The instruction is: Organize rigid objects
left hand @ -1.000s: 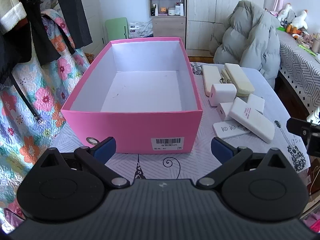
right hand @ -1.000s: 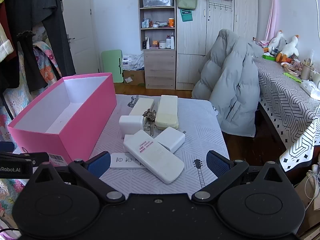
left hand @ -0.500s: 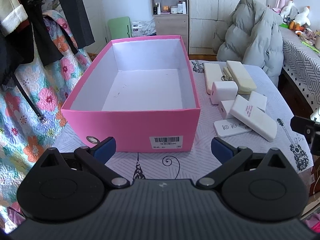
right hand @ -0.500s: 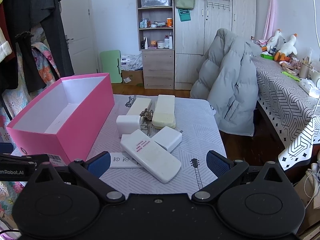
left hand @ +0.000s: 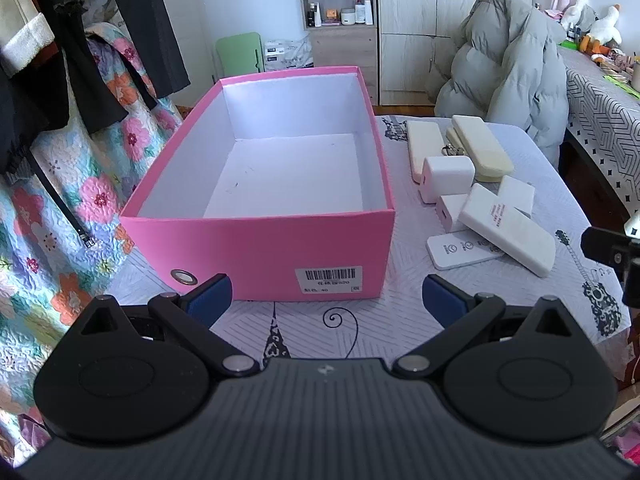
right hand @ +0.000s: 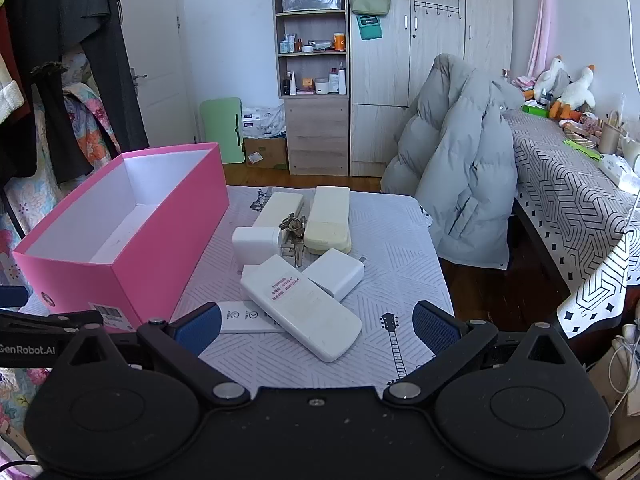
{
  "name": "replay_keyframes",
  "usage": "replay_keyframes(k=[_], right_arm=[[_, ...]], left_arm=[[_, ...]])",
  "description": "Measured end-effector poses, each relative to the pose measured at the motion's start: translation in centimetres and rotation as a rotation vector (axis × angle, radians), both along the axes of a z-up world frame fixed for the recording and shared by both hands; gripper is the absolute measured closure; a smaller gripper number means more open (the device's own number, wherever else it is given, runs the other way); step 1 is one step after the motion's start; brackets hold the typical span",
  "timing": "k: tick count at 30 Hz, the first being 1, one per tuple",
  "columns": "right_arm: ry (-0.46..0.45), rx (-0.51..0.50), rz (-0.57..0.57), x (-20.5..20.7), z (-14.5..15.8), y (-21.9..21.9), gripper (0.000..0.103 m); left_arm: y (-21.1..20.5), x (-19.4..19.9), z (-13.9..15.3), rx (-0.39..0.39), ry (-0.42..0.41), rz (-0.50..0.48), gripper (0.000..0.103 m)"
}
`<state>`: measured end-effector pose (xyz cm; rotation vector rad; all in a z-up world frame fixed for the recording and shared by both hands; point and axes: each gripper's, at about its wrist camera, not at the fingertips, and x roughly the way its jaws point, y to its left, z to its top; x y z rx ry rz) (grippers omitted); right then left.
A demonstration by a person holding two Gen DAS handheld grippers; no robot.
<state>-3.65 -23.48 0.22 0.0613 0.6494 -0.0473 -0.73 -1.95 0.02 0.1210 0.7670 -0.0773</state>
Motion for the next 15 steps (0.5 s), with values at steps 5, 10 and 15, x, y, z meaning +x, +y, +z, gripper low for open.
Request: replay_keyframes(k=[5,10,15], right_arm=[[0.007,0.0,0.002,0.0,-0.11,-0.06,0.0],[0.013,0.001,0.002,-0.02,-0.21,-0.05,0.0],[0.019,-0.003,0.002,0.15,-0.16,0.03,0.0]], left_arm=[[0.04,0.01,-0.13,-0.002,0.005,0.002,0.0],[0.03,-0.03,-0.19,-0.002,0.006,0.002,0.0],[0.07,0.02,-0.29,-0.005,0.01,0.002,0.0]])
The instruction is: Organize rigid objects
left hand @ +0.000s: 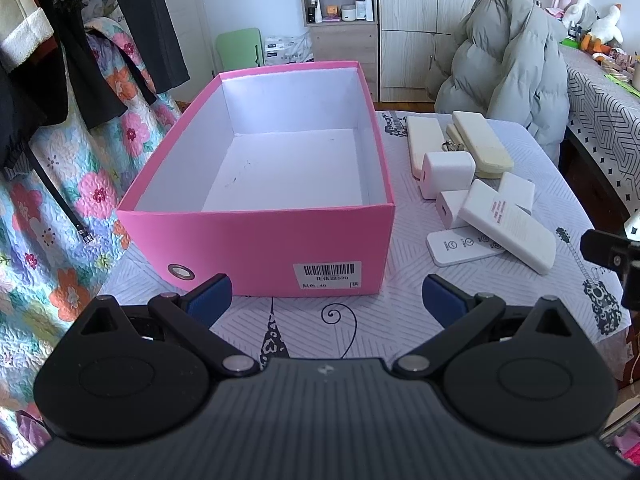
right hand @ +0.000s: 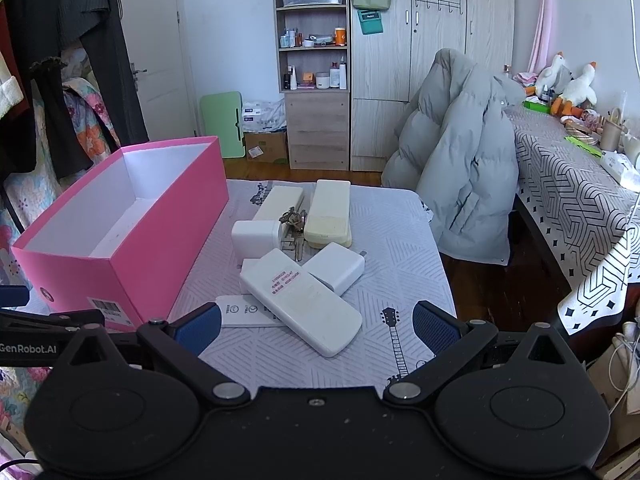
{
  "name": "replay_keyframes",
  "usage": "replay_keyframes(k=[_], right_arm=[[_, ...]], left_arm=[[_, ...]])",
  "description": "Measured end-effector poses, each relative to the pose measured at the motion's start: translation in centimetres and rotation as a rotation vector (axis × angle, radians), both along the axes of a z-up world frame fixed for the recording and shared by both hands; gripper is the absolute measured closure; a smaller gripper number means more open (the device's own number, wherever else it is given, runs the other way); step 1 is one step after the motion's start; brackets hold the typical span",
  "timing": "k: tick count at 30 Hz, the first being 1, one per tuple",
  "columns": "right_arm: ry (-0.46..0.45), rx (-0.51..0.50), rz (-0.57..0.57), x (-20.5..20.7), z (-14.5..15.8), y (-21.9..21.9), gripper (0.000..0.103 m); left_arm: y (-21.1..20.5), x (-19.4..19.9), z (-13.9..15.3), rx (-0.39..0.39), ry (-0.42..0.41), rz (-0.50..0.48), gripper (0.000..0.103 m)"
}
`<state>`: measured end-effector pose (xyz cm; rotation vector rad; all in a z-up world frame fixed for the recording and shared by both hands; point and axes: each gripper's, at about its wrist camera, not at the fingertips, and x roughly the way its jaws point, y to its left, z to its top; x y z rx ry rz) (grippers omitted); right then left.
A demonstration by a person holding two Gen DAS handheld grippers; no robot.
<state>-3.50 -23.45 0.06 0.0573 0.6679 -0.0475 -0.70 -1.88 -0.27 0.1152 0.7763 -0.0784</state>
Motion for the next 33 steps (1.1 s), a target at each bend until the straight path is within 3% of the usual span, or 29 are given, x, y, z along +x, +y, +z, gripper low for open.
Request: replay_keyframes(k=[33], right_arm=[[0.04,-0.004,0.0,0.39,-0.56,-0.28,0.0]], left_arm=[[-0.26,0.01,-0.15,0.017,0.002,-0.003,0.0]])
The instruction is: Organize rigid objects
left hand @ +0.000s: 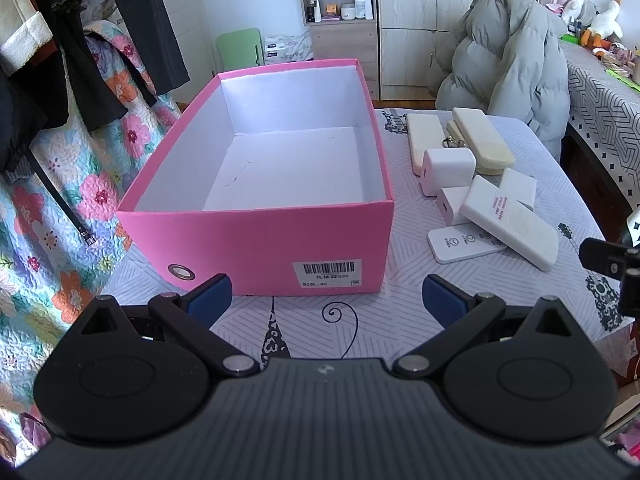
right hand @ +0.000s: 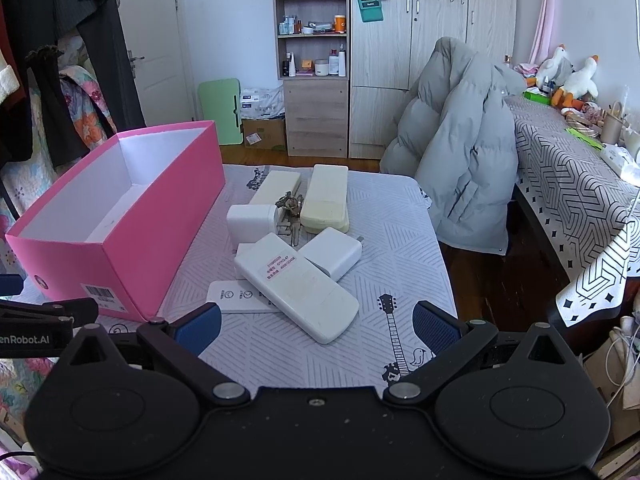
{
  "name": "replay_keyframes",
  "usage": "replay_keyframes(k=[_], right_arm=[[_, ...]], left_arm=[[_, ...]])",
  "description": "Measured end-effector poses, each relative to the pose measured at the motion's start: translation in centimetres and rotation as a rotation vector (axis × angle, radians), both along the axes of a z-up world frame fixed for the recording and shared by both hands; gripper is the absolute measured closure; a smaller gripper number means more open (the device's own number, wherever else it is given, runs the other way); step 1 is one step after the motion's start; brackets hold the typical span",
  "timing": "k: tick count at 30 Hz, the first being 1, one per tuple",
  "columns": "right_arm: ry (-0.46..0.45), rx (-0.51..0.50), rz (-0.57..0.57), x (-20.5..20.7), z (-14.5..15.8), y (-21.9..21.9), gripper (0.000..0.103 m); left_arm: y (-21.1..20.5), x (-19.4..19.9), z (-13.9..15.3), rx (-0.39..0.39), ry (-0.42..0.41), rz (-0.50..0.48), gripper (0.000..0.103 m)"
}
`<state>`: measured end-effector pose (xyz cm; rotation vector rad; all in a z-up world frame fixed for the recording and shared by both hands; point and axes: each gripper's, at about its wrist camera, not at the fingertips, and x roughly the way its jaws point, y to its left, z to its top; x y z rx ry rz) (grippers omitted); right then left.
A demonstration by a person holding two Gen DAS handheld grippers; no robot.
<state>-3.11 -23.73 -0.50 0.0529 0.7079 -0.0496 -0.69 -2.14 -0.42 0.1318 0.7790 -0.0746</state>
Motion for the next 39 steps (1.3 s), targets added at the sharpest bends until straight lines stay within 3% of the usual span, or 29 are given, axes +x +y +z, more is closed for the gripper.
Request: replay_keyframes(k=[11,16,24,26,28,31,36,39], right_arm=[[0.008,-0.001,0.001,0.1,-0.2,-0.1,0.0],[0.021,0.001,0.002,0.2,-0.5,-0.1,0.0],[0.014,-0.01,0.013,0.7,-0.3,0.1,0.0],[-0.047,0.015,0.033,0.5,0.2,-0.1,0.0],[-0.117,0.106,0.053,0.6,0.3,-1.1,0.0],[-0.124,0.155,0.138,1.8,-0.1,-1.8,0.0],[-0.131,0.014,0.275,4.0,-0.6,-0.9,0.0],[-0.079,-0.018,0.351,5.7,-1.1,-0.1,0.002]], left_arm=[[0.1,0.3,-0.4,-0.032,0.028,-0.016,0.0],[0.1,-0.1,-0.3,-0.026,-0.017,-0.037,0.0],[2.4,0.6,0.8,-0.133,-0.03,0.018,0.0],[3.3,0.6,1.4,-0.107,-0.045,-0.012,0.0],[4.2,0.8,2.3,-0.061,-0.087,-0.029,0.0],[6.0,1.9,3.8,0.008,-0.138,-0.037,0.0],[9.5,5.6,6.4,0.046,-0.175,-0.022,0.0],[10.7,8.2,6.2,0.055,-0.153,-0.033,0.004]])
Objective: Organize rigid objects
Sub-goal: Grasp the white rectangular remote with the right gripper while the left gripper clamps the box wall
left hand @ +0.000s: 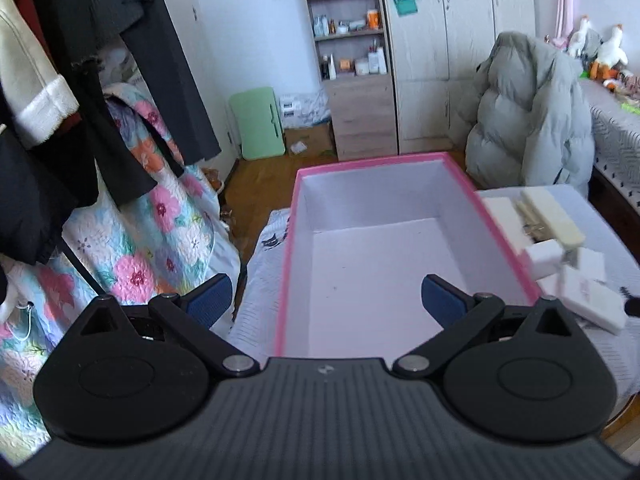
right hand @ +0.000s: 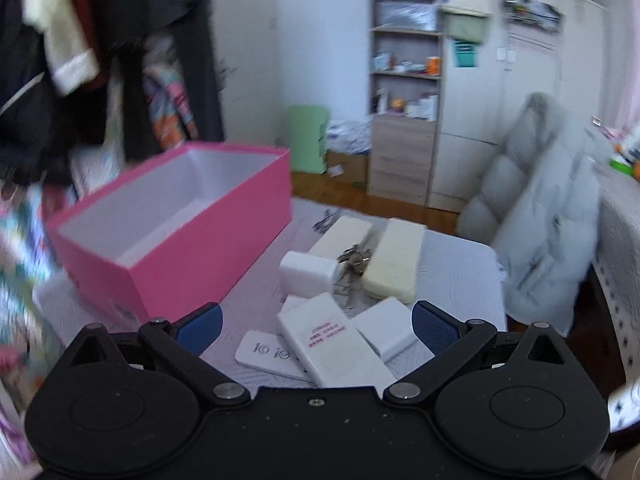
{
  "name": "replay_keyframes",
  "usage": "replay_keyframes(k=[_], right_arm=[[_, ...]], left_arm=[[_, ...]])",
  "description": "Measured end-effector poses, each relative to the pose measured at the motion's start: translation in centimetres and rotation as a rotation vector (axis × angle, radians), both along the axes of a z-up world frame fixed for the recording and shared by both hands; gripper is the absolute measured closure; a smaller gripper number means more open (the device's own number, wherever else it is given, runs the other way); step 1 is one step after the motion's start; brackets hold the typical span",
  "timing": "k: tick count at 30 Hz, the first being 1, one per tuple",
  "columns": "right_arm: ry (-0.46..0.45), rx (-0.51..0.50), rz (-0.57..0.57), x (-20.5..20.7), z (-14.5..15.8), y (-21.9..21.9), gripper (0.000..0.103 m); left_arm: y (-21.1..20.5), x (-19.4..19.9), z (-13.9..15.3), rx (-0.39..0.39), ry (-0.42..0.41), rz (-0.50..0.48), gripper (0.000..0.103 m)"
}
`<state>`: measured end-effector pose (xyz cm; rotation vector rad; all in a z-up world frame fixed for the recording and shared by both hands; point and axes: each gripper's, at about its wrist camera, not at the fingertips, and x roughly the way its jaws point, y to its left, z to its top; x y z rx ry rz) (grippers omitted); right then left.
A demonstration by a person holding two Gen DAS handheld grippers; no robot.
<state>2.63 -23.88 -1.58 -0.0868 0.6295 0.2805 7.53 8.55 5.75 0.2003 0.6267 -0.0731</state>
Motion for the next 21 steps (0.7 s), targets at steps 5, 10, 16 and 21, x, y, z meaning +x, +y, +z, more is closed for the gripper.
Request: replay_keyframes(k=[5,10,16,21], right_arm=[[0.096,-0.083,0.084,2.9,-1.1,1.3,0.009],[0.176,-0.187,0.145,5.0,-2.7,2.0,0.025],[0.247,-0.272,0.201,6.6,-3.8,2.4,0.036],[0.241,-0.309,0.239,7.2,-3.5,2.7,0.036]], left_arm=[[1.5,4.4,-1.9,0.017,0.073,0.035,0.016],[3.1,8.2,-4.3,-0.04,0.179,0.06,0.025],[2.9,10.8,-6.0,0.011,0.199,0.083,0.025],[1.8,11.8,-6.6,0.067,0.185,0.053,0.043]])
